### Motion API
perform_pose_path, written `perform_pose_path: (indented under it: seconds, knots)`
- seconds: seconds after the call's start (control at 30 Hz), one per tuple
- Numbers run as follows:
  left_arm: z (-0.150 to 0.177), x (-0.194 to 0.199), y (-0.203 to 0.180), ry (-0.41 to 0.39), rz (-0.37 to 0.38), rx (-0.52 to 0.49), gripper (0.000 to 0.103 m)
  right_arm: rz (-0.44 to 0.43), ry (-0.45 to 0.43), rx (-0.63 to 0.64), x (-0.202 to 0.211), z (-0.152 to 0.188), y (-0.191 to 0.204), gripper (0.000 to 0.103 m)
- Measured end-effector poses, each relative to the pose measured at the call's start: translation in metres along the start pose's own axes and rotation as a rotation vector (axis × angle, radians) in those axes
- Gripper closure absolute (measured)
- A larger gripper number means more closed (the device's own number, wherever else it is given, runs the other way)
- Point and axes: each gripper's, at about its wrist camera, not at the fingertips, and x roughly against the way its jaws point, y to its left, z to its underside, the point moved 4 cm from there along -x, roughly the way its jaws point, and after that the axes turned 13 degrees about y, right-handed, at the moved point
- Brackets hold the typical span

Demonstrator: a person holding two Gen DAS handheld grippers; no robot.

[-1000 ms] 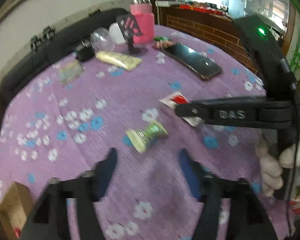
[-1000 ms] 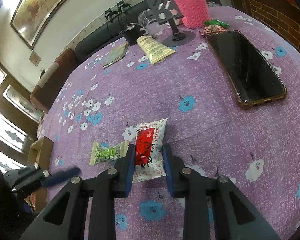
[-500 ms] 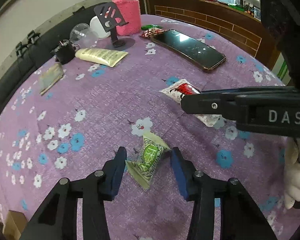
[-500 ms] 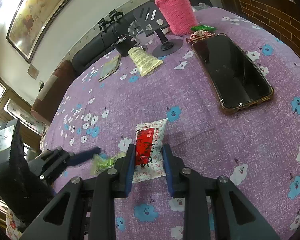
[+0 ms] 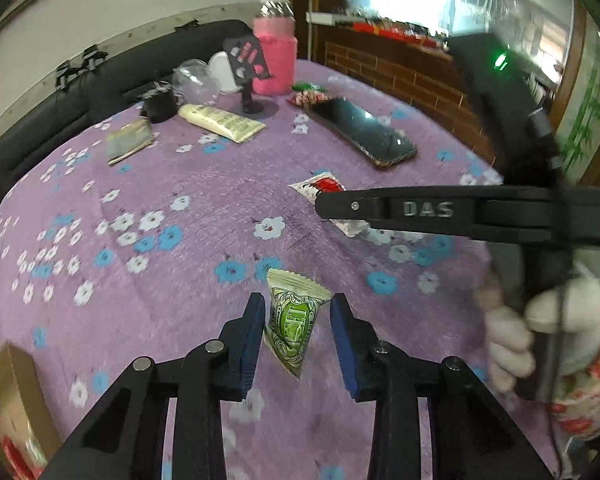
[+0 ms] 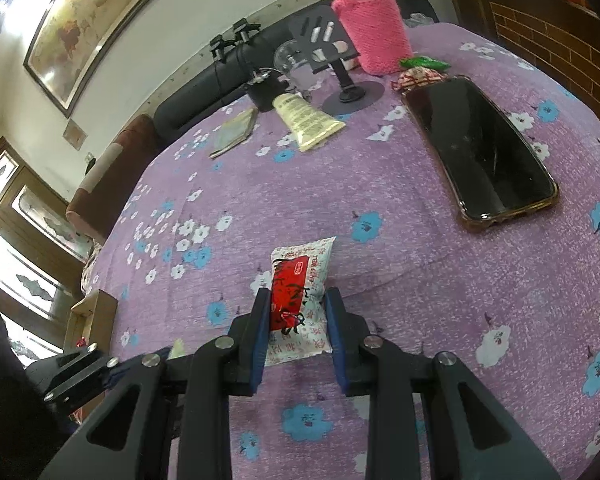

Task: Organize snacks
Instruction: 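Carry both packets over the tray and open both tools to drop them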

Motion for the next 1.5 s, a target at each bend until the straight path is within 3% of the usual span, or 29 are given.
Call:
perform_pose_path:
  seconds: [0.13,0.27,0.47,0.67,0.9,1.1,1.27,1.5]
  knots:
    - [0.025,0.033,0.014,-0.055,0.021,0.087,0.069,-0.002,-0.009,0.02,0.001,0.002,0.005,0.077]
    - [0.061,0.067,0.036,-0.11,-0.005,0.19,0.068,0.002,-0.025,0.037,0.004,0.005,0.011,0.077]
    - [0.135,0.12,0.096,-0.192,-0.035,0.41,0.068,0.025,-0.053,0.095,0.007,0.018,0.033,0.077]
    - [0.201,0.154,0.143,-0.256,-0.071,0.568,0.068,0.015,-0.002,0.208,0.002,0.052,0.092,0.077]
    - [0.265,0.157,0.179,-0.288,-0.083,0.717,0.068,-0.065,0.09,0.392,-0.011,0.102,0.202,0.077]
    - [0.294,0.153,0.2,-0.287,-0.082,0.79,0.068,-0.106,0.152,0.5,-0.033,0.135,0.276,0.077]
    - [0.299,0.143,0.216,-0.265,-0.071,0.821,0.068,-0.122,0.21,0.536,-0.053,0.154,0.312,0.077]
    - [0.293,0.127,0.233,-0.227,-0.063,0.83,0.068,-0.069,0.241,0.591,-0.083,0.154,0.352,0.077]
